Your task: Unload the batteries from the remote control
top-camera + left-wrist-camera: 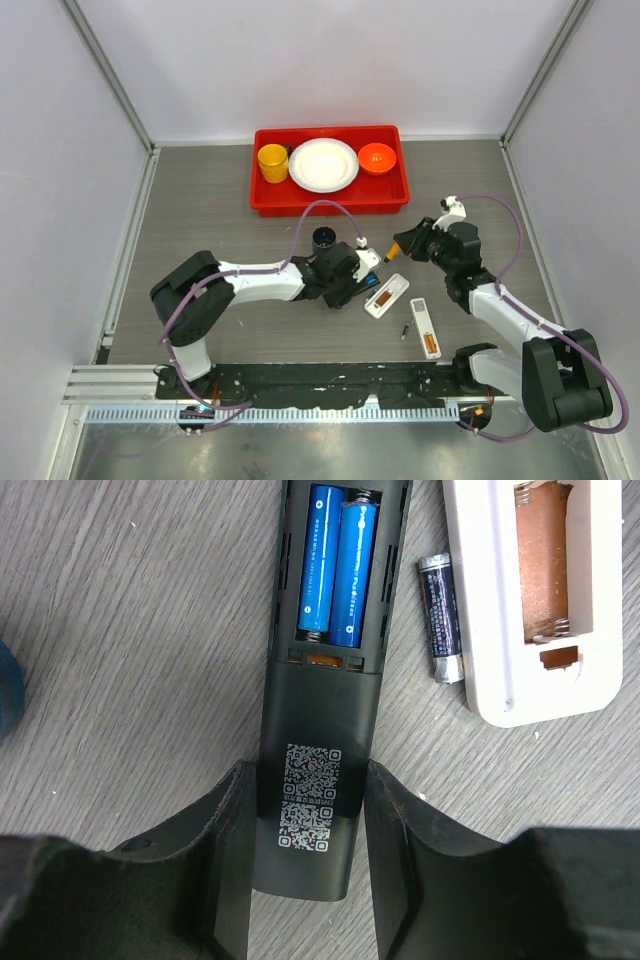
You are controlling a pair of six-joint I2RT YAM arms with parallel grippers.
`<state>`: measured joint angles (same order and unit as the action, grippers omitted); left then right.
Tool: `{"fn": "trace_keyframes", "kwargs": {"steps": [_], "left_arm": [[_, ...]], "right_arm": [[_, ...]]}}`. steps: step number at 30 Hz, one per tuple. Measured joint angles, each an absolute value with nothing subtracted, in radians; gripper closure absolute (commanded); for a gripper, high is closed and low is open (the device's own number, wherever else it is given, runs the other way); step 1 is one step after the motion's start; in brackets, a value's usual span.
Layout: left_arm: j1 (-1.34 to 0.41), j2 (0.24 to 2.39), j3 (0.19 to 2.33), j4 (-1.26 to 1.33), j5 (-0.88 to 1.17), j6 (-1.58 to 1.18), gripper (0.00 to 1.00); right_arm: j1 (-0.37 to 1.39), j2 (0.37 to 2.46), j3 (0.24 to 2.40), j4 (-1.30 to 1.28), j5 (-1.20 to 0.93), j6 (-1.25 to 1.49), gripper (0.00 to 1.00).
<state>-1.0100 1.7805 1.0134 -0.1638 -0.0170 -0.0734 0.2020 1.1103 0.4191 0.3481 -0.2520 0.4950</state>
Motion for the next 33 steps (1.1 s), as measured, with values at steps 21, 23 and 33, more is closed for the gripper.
{"fn": "trace_keyframes", "kwargs": {"steps": [21,23,33], "left_arm": [[-1.01,1.787,1.025,-0.176,-0.015,-0.073,0.82],[-1.01,1.787,1.025,-0.176,-0.015,-0.073,0.82],[-1.01,1.791,1.031,-0.184,-0.013,-0.071,0.83]], "right_arm": [[0.202,1.06,0.349,0.354,-0.265,0.526,0.99],[0.202,1.06,0.349,0.357,-0.263,0.526,0.99],[0.202,1.087,0.35,0.388,-0.255,0.528,0.99]]}}
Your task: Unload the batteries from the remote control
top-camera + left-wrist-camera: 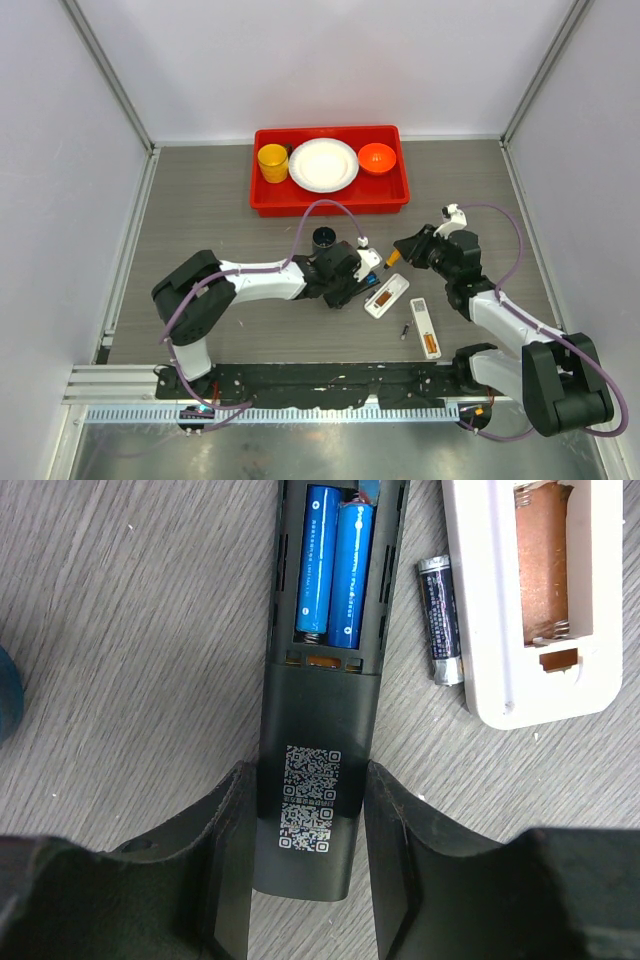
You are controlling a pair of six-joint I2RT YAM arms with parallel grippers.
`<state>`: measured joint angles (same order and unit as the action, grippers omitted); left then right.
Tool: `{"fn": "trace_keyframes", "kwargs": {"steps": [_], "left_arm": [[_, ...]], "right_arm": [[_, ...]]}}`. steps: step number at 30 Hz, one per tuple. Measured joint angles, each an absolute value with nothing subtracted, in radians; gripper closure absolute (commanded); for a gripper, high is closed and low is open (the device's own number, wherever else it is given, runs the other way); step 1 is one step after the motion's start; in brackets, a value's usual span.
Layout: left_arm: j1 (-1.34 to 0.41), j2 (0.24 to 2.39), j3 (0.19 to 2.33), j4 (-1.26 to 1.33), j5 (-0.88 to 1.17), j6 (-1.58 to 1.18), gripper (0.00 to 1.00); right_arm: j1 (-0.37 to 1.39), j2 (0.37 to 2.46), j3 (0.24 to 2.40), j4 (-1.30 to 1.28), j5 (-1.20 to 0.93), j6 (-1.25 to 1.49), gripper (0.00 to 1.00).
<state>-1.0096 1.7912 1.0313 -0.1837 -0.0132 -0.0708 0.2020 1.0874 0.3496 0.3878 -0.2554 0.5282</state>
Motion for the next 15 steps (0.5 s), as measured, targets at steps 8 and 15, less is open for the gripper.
{"fn": "trace_keyframes", "kwargs": {"steps": [8,15], "left_arm": [[-1.009,1.797,1.043,-0.197,-0.011,-0.07,0.84],[-1.009,1.798,1.044,-0.199,-0.009,-0.07,0.91]], "right_arm": [[0.202,1.095,0.349,0.395,-0.256,0.528,0.99],[0.205,1.107,0.338,0.431,-0.272,0.533,0.99]]}}
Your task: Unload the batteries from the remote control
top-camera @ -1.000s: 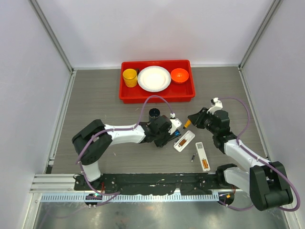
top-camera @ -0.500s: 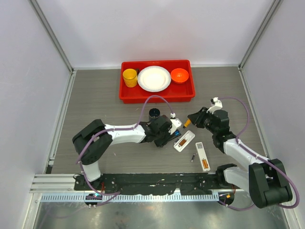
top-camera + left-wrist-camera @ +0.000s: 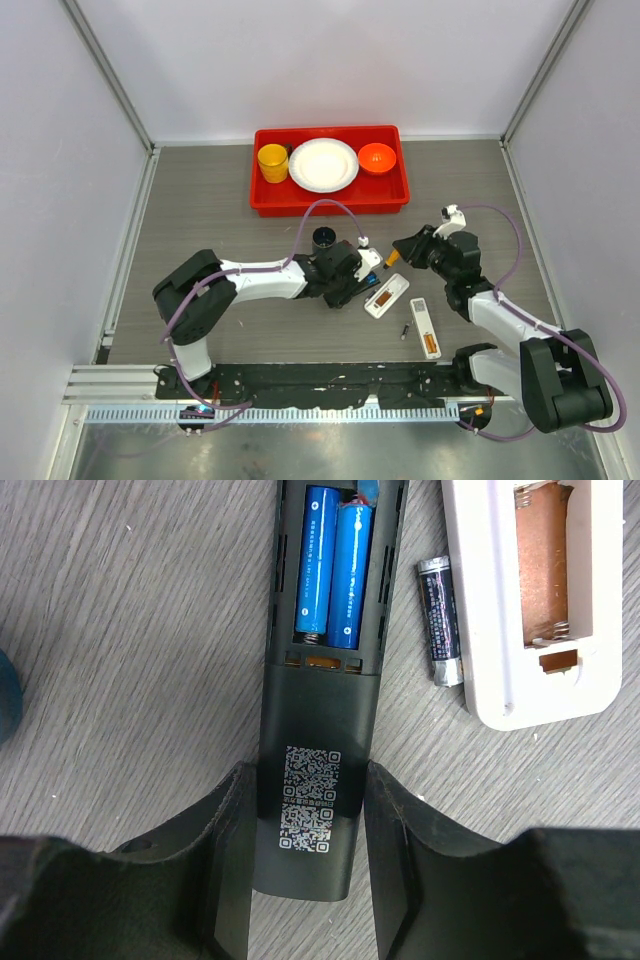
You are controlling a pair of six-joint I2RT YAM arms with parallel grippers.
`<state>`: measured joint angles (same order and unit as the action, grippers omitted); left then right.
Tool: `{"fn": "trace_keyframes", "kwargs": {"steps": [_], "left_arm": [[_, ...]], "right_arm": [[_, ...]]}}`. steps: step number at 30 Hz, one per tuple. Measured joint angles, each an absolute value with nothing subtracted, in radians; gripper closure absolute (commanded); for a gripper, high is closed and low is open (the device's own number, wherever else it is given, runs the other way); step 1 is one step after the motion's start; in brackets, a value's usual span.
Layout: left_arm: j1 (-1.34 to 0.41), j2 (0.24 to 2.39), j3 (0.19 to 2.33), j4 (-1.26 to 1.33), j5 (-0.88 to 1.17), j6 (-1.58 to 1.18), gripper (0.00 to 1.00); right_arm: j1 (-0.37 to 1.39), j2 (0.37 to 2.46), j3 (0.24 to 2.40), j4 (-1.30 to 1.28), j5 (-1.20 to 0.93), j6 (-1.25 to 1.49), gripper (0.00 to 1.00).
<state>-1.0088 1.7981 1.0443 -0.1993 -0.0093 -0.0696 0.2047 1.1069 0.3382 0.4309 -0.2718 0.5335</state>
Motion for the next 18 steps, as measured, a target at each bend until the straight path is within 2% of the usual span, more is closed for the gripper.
{"fn": "trace_keyframes", "kwargs": {"steps": [3,18], "left_arm": [[-1.008,1.799,1.045,-0.2,-0.007,-0.069,1.0],[-1.007,1.811,1.069,-0.232,-0.002,-0.066,1.0]], "right_arm": [[0.211,1.107,0.321,0.47,-0.273,0.541,0.99],[0.224,1.209,0.209,0.867,-0.328,0.698,0.99]]}}
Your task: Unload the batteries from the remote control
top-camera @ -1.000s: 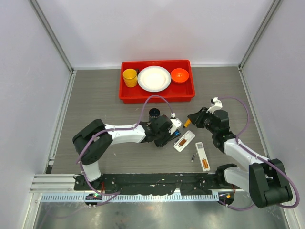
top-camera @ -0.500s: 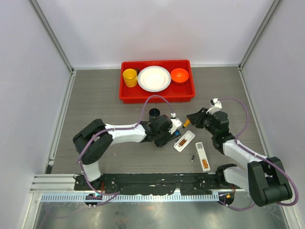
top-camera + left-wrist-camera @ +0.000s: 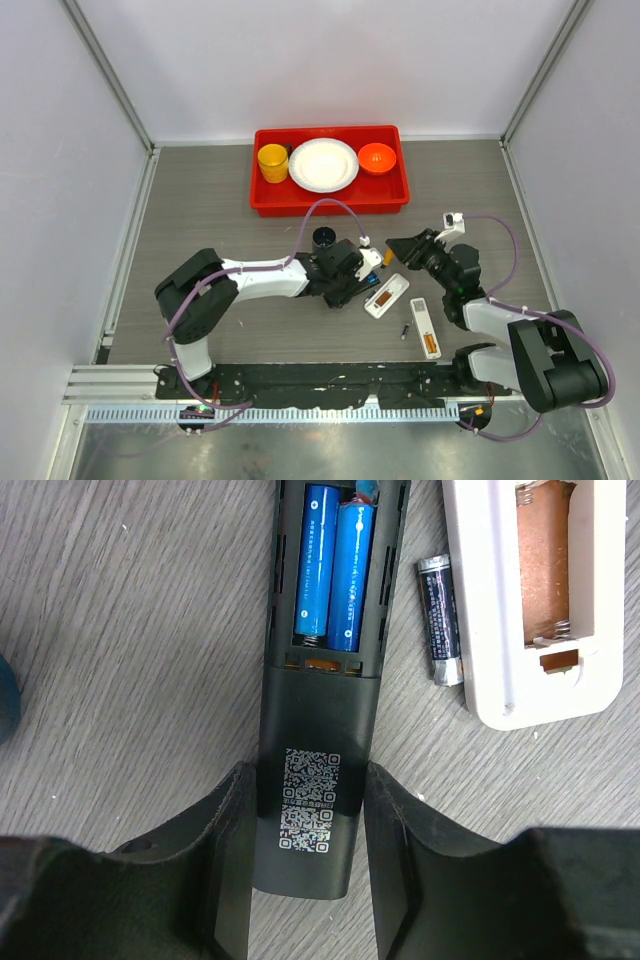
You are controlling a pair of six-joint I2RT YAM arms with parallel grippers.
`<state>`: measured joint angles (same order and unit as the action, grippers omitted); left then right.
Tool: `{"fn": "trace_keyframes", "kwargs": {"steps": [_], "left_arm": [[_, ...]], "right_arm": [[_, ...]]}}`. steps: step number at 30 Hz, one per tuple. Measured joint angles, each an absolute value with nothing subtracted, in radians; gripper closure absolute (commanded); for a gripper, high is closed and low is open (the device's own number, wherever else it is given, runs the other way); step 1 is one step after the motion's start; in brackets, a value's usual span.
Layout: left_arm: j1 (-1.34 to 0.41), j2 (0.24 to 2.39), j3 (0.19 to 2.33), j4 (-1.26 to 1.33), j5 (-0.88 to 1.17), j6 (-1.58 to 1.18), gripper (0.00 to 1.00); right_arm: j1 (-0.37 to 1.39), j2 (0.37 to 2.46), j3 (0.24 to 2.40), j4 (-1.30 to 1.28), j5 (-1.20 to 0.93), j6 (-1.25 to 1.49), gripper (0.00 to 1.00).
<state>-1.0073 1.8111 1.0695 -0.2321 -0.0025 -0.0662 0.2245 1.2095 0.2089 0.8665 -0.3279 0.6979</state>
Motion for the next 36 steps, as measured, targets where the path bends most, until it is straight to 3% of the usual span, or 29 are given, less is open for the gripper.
{"fn": "trace_keyframes", "kwargs": {"steps": [18,27,36], "left_arm": [[-1.0,1.823,1.08,-0.213,0.024,-0.075,1.0],[-0.999,1.824,1.08,-0.204,0.028,-0.076,1.0],[-0.999,1.824,1.08,-0.202,0.028,-0.079,1.0]], "right_arm": [[0.26,1.134,0.174,0.889,-0.436,0.975,0.99],[0.263,0.954,0.235,0.55,-0.291,0.776,0.99],[0.263,0.958,0.258,0.478,-0.146,0.661,0.99]]}}
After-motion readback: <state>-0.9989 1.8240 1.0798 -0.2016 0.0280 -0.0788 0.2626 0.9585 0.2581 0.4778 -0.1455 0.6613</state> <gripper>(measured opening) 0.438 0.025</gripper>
